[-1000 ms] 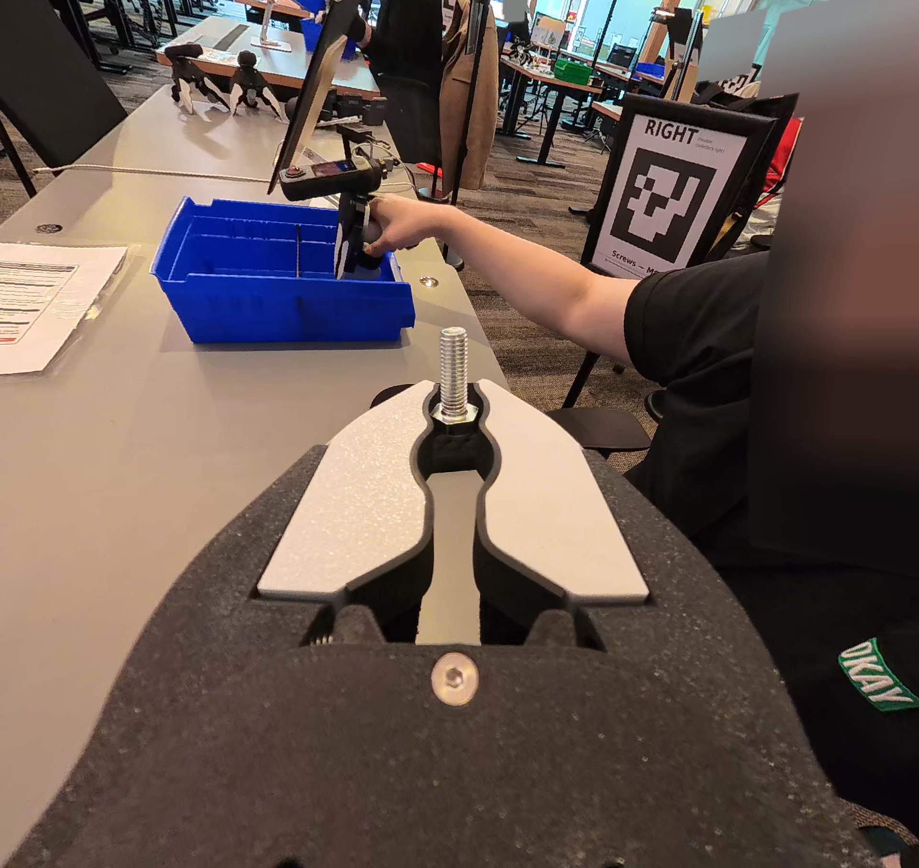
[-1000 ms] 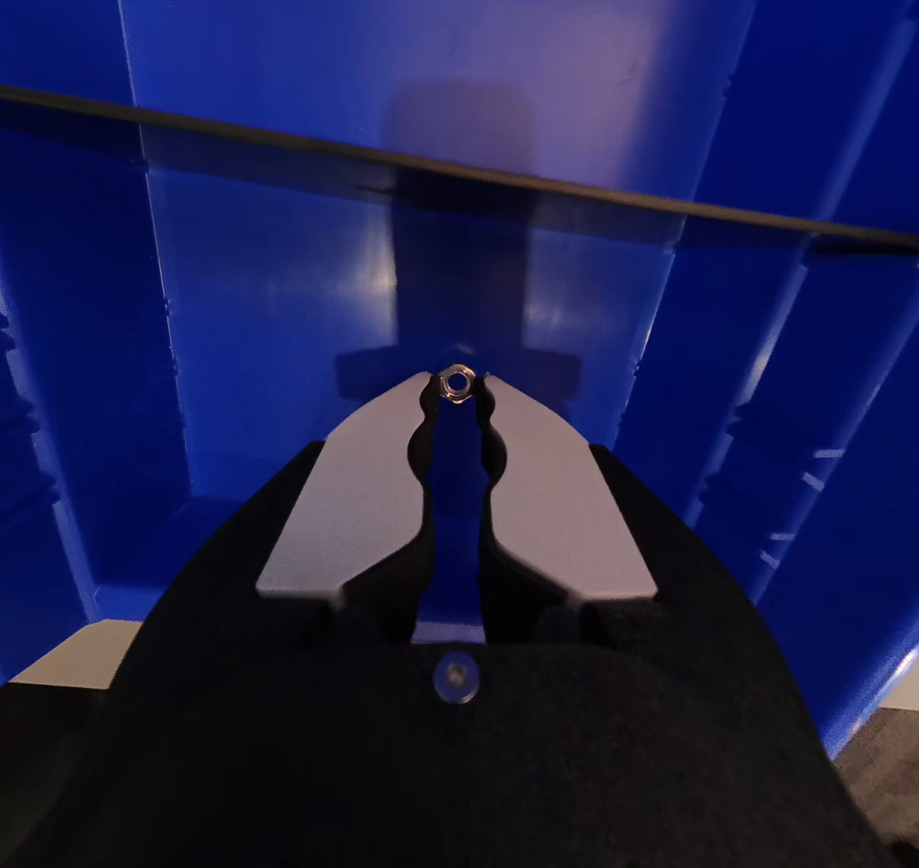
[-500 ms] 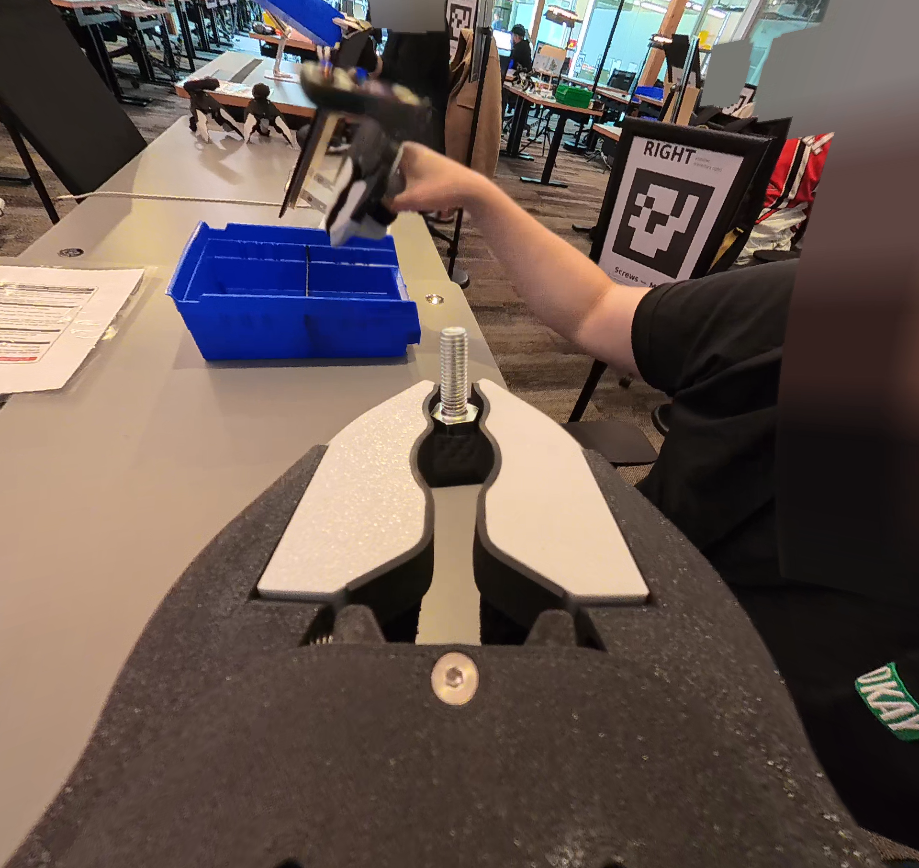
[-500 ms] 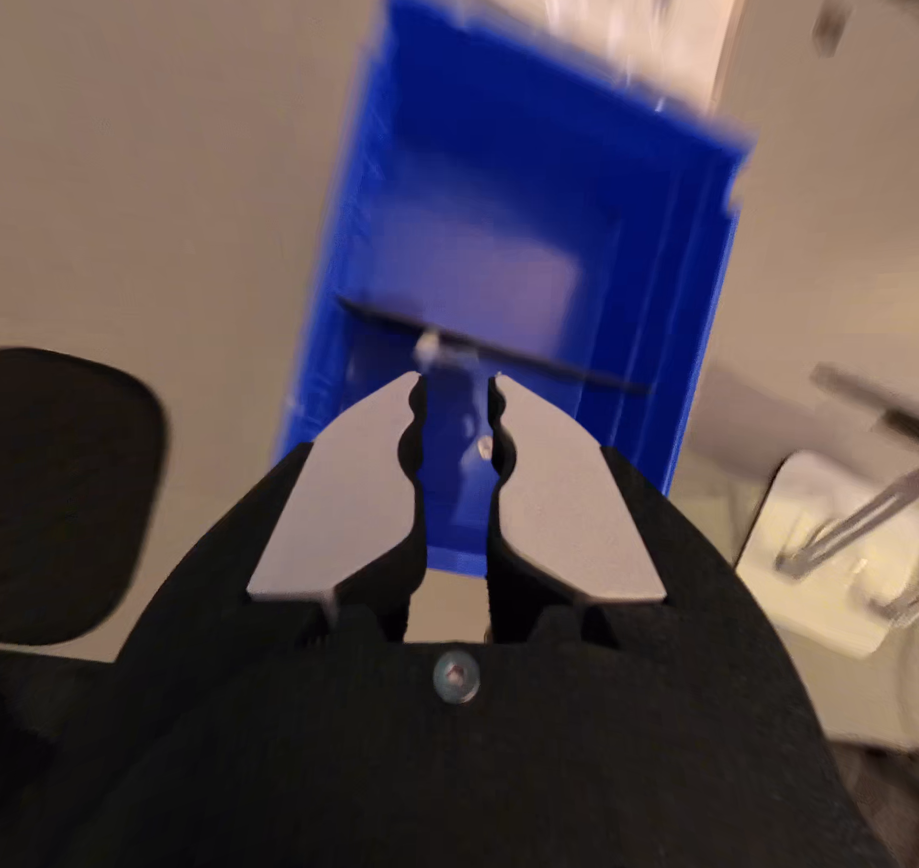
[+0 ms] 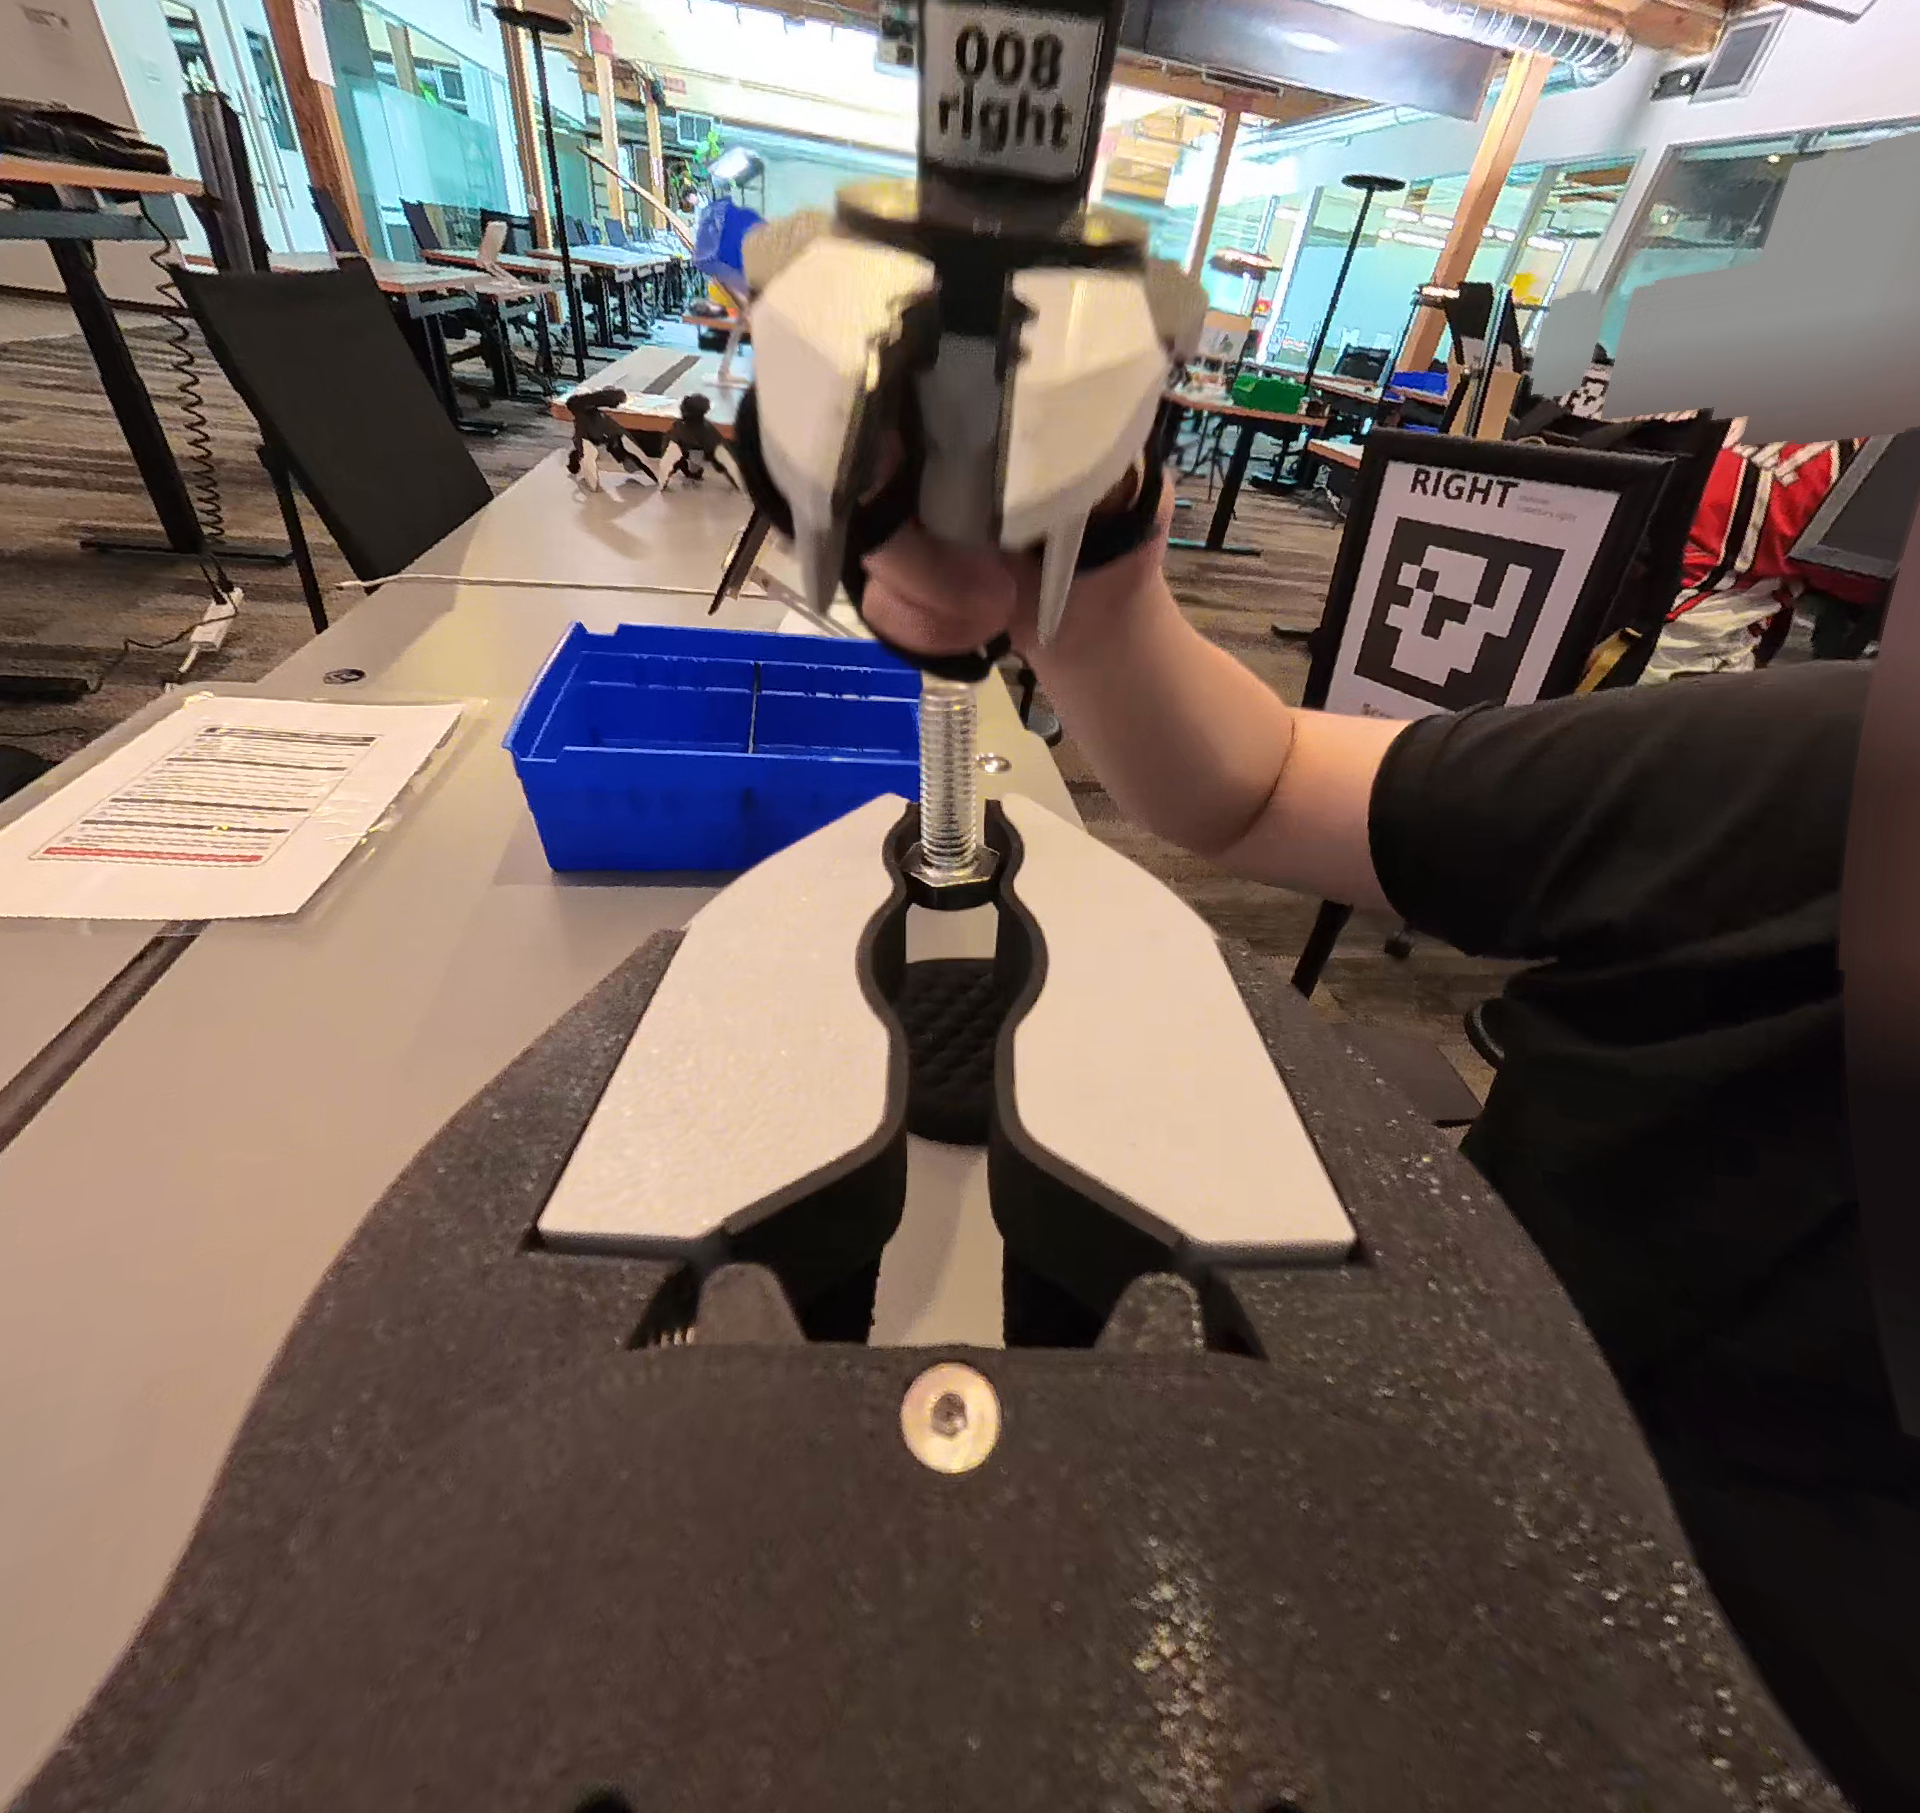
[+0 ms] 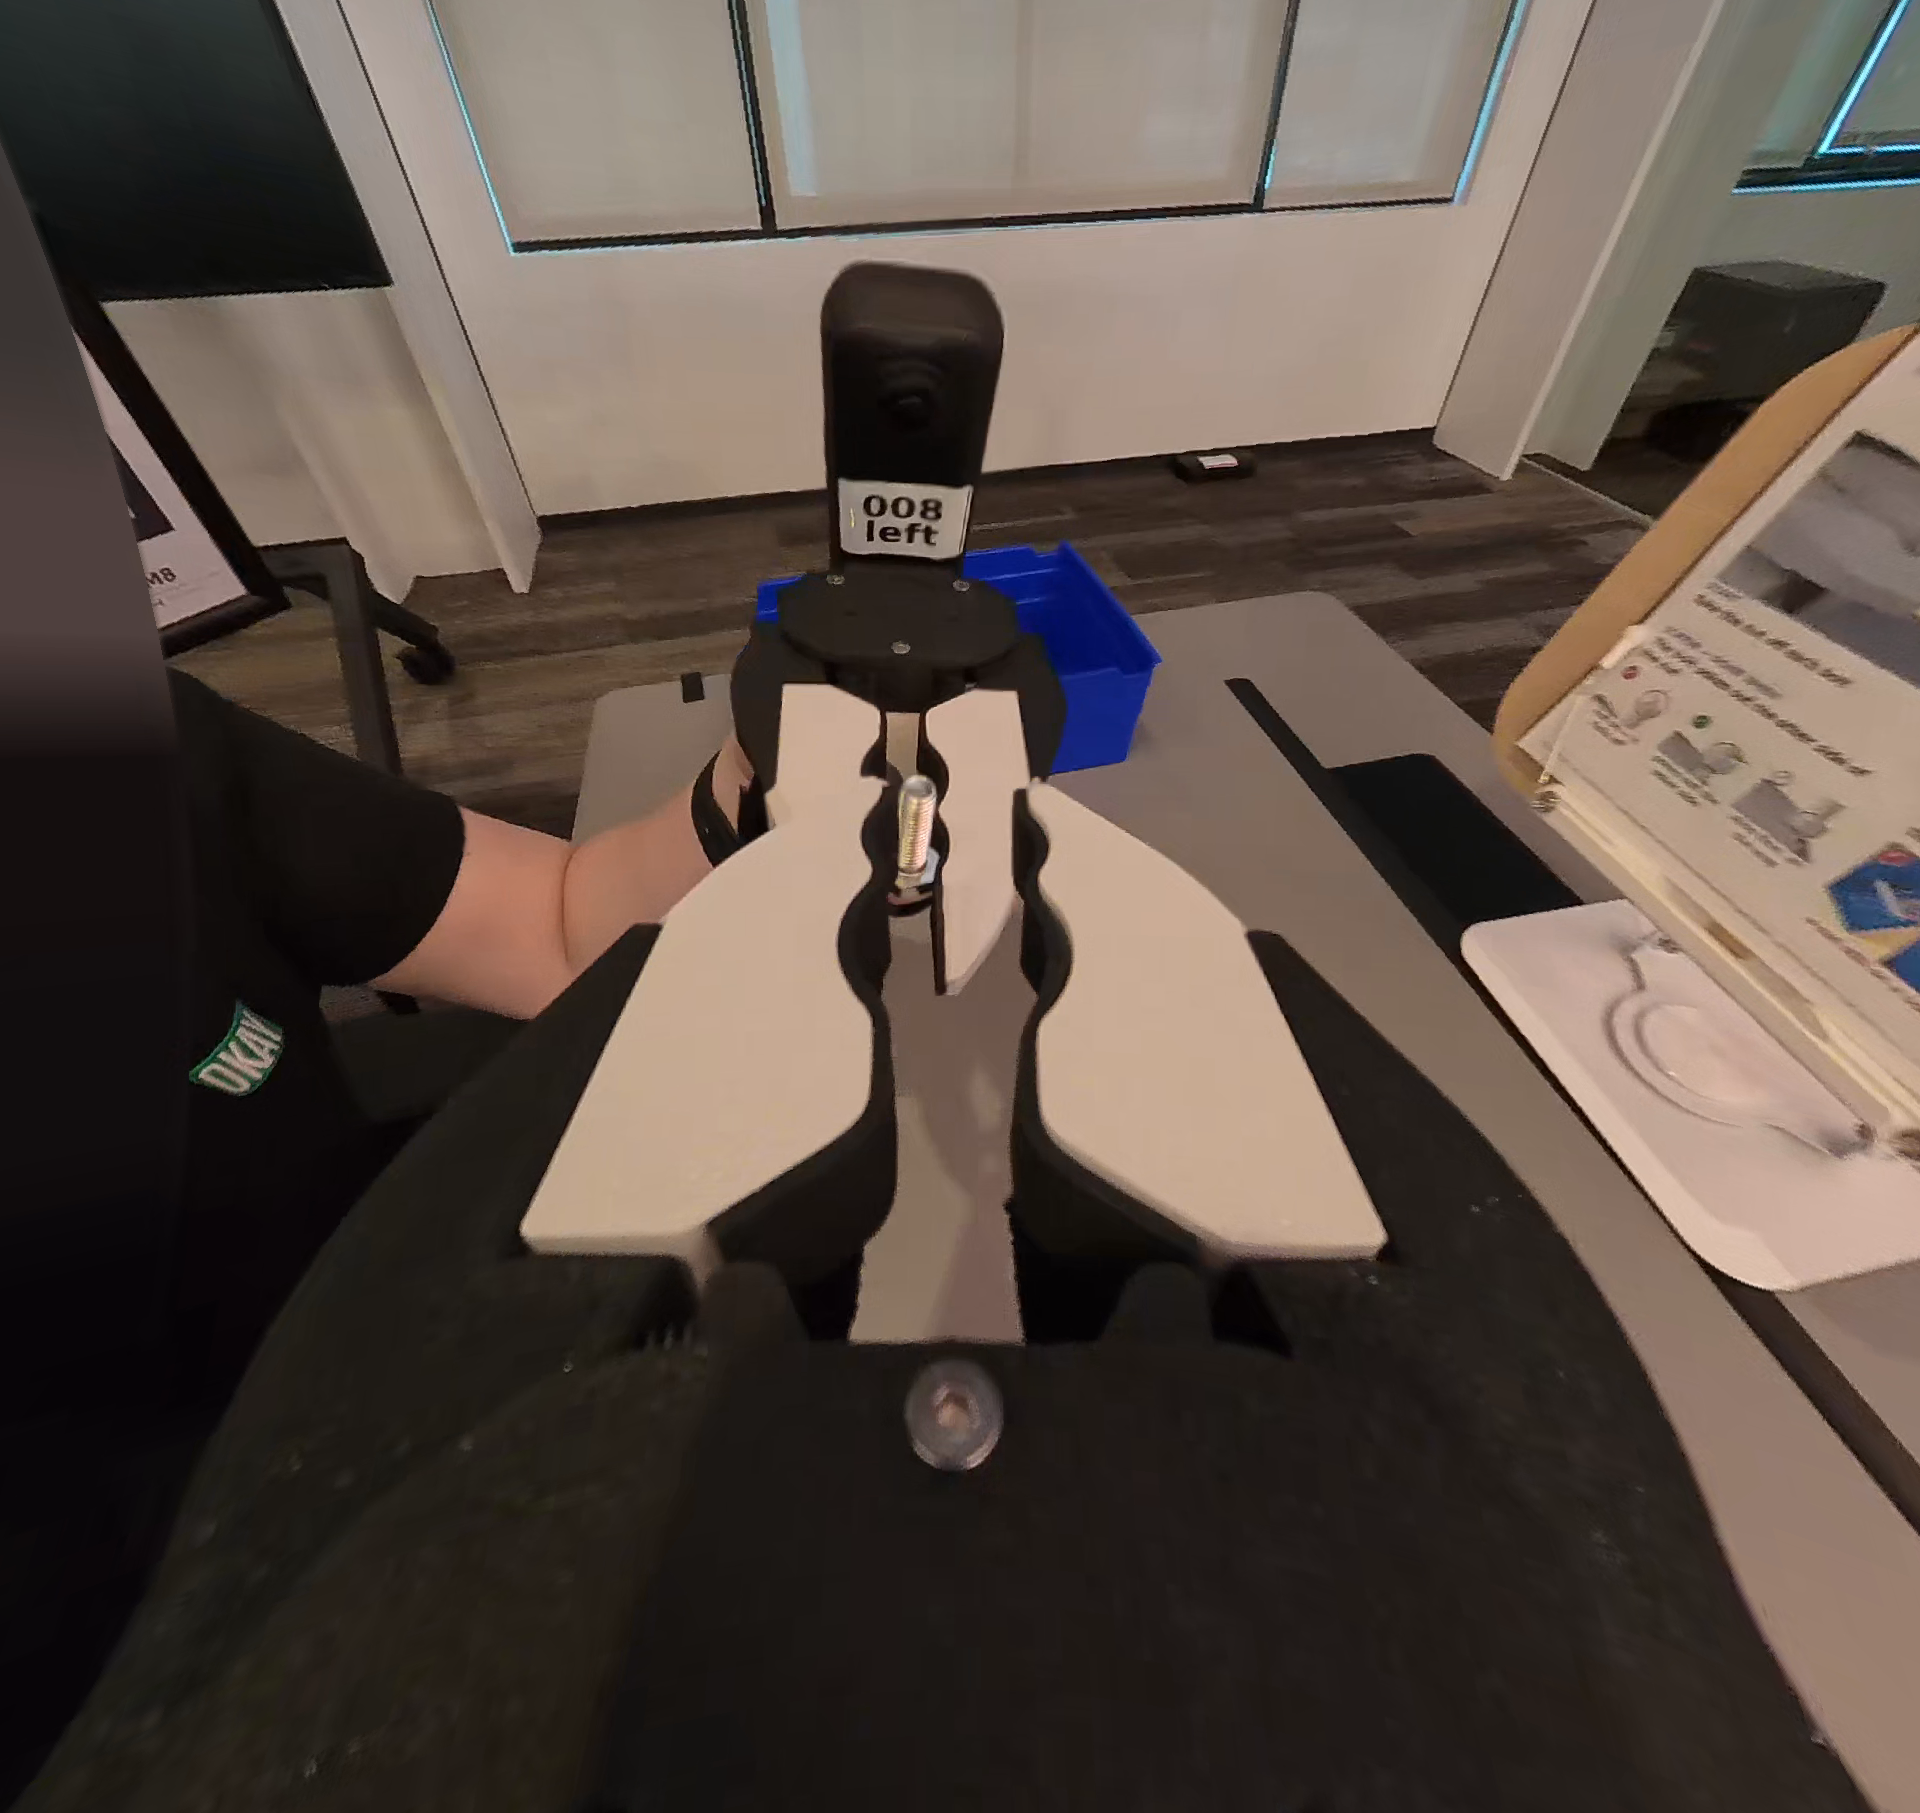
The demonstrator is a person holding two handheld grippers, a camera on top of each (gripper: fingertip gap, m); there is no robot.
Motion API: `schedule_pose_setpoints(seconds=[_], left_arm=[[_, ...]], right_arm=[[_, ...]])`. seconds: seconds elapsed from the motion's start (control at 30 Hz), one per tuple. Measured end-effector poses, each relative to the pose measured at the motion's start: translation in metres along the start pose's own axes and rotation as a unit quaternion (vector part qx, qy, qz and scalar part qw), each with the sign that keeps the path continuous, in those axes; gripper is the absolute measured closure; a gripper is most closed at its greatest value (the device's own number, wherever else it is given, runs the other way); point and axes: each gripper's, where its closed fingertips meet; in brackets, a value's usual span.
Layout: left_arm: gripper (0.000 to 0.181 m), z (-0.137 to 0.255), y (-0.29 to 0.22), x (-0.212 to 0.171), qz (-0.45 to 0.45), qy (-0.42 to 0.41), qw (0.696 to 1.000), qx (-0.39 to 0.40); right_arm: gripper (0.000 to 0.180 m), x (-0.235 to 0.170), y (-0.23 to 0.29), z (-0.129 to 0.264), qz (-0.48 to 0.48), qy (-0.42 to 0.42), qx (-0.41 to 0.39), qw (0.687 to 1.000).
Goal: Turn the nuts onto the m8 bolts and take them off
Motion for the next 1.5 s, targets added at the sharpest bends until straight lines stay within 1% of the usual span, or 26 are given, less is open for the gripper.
schedule_pose_setpoints(seconds=[0.2, 0.37, 0.57, 0.7, 0.77, 0.83, 0.87, 0.9, 0.93, 1.0, 1.03, 1.1, 1.13, 1.2, 1.23, 1.3, 1.4, 1.5], left_arm=[[0.169, 0.005, 0.001, 0.005, -0.001, -0.01, 1.0, 0.007], [0.169, 0.002, 0.001, 0.003, -0.003, -0.005, 1.0, 0.008], [0.169, 0.001, 0.0, 0.006, -0.014, -0.014, 1.0, 0.012], [0.142, -0.001, -0.001, 0.006, -0.02, -0.005, 1.0, 0.023], [0.132, -0.002, -0.001, 0.003, -0.021, 0.004, 0.999, 0.027], [0.132, -0.001, 0.0, 0.003, -0.021, 0.009, 0.999, 0.034], [0.133, 0.0, 0.002, 0.002, -0.019, 0.012, 0.999, 0.036], [0.134, 0.001, 0.003, 0.0, -0.017, 0.018, 0.999, 0.039], [0.135, 0.001, 0.005, -0.002, -0.015, 0.023, 0.999, 0.042], [0.136, 0.002, 0.008, -0.004, -0.012, 0.03, 0.998, 0.05], [0.137, 0.001, 0.009, -0.005, -0.012, 0.033, 0.998, 0.052], [0.138, -0.001, 0.007, -0.007, -0.012, 0.041, 0.998, 0.046], [0.138, -0.002, 0.006, -0.009, -0.013, 0.047, 0.998, 0.044], [0.138, -0.005, 0.003, -0.013, -0.017, 0.059, 0.997, 0.04], [0.139, -0.006, 0.002, -0.015, -0.019, 0.066, 0.997, 0.038], [0.139, -0.007, 0.001, -0.019, -0.023, 0.077, 0.996, 0.037], [0.139, -0.009, 0.001, -0.021, -0.021, 0.081, 0.996, 0.034], [0.139, -0.009, 0.003, -0.023, -0.017, 0.084, 0.996, 0.037]], right_arm=[[0.162, -0.013, 0.003, -0.022, -0.037, -0.016, 0.051, 0.998], [0.171, -0.023, 0.007, -0.032, -0.035, -0.006, 0.07, 0.997], [0.173, -0.021, 0.01, -0.031, -0.011, -0.018, 0.06, 0.998], [0.173, -0.011, 0.012, -0.02, -0.013, -0.038, 0.062, 0.997], [0.173, -0.005, 0.008, -0.005, -0.007, -0.038, 0.037, 0.999], [0.172, 0.001, -0.014, 0.027, 0.012, -0.02, -0.052, 0.998], [0.172, 0.0, -0.033, 0.05, 0.016, 0.004, -0.111, 0.994], [0.172, -0.004, -0.063, 0.08, 0.013, 0.039, -0.197, 0.98], [0.173, -0.015, -0.098, 0.117, 0.002, 0.084, -0.289, 0.954], [0.172, -0.055, -0.165, 0.201, -0.066, 0.19, -0.441, 0.875], [0.172, -0.083, -0.188, 0.237, -0.123, 0.239, -0.479, 0.836], [0.172, -0.145, -0.22, 0.289, -0.235, 0.308, -0.498, 0.776], [0.172, -0.174, -0.233, 0.307, -0.276, 0.33, -0.498, 0.753], [0.172, -0.23, -0.246, 0.327, -0.343, 0.374, -0.478, 0.717], [0.172, -0.253, -0.249, 0.332, -0.367, 0.393, -0.464, 0.704], [0.172, -0.285, -0.259, 0.341, -0.382, 0.419, -0.461, 0.683], [0.172, -0.315, -0.277, 0.356, -0.395, 0.435, -0.476, 0.654], [0.172, -0.336, -0.285, 0.365, -0.426, 0.439, -0.471, 0.636]])
Point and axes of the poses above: each gripper's, where its closed fingertips meet, z back along the fingers, x out of its top, y = z × x across the jaws, and after that the axes turned 11 degrees about -z, right-handed
